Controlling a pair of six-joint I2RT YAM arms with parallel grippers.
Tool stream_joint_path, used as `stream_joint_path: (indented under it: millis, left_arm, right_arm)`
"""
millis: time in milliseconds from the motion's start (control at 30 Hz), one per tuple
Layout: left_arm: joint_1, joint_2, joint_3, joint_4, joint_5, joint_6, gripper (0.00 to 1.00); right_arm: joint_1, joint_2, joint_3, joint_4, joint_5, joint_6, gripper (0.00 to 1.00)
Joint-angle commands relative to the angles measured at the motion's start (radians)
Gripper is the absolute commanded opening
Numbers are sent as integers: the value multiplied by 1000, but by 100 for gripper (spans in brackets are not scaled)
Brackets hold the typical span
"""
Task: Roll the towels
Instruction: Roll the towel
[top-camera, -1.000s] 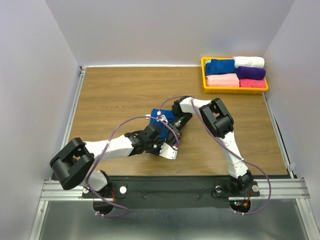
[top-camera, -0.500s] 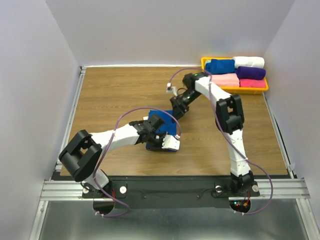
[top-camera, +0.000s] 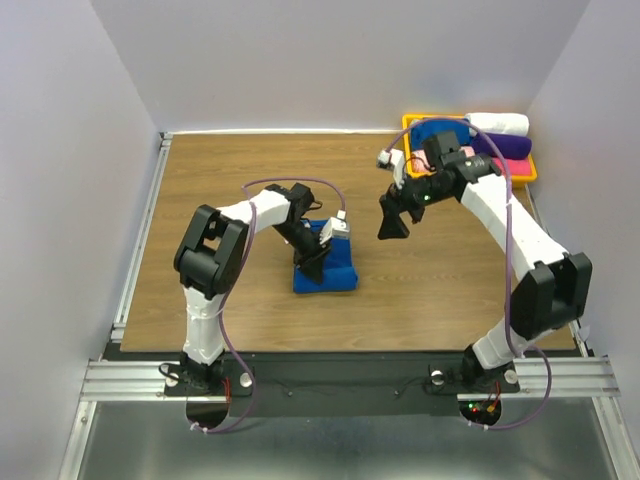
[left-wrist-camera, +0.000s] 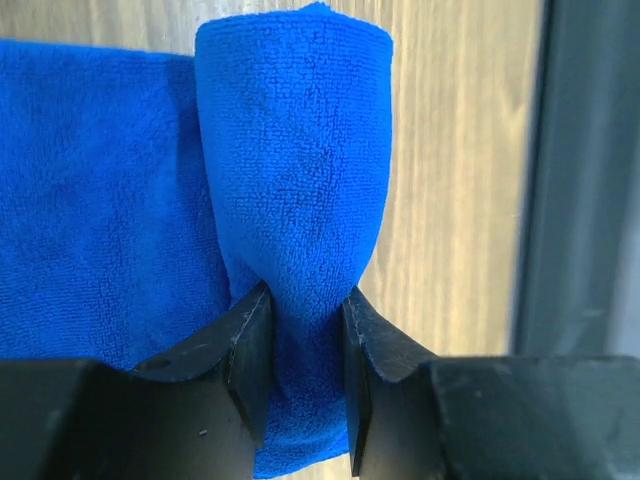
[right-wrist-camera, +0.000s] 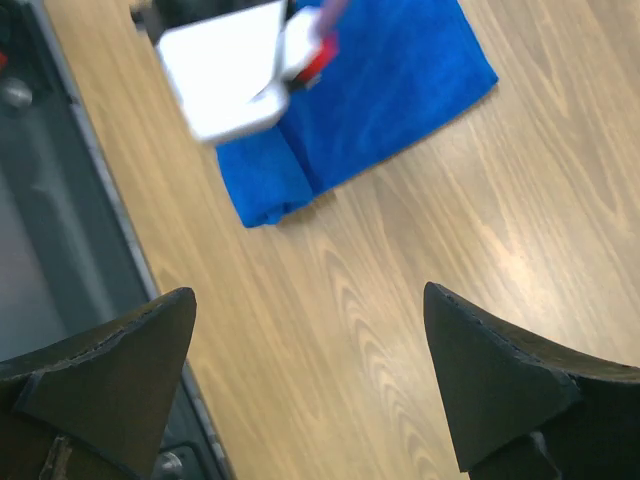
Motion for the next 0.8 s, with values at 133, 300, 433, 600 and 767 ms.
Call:
stream_joint_path:
  millis: [133,300,433,600,767]
  left_arm:
    - [79,284,183,-289,98,65,26]
    - [102,333,239,-311,111,72,26]
    - [113,358,260,-320,97,68,26]
    - [122,371,260,-320,88,75,27]
    - [125,376,262,-320,94,82,29]
  right_arm:
    - [269,-116,-248,312,424,1,100]
    - [458,-86,-325,498,561,-25,99]
    - [567,-57,-418,631,675,-73,99]
    - [654,-12,-489,766,716,-166,100]
    - [668,41,-513,814,706,-211,100]
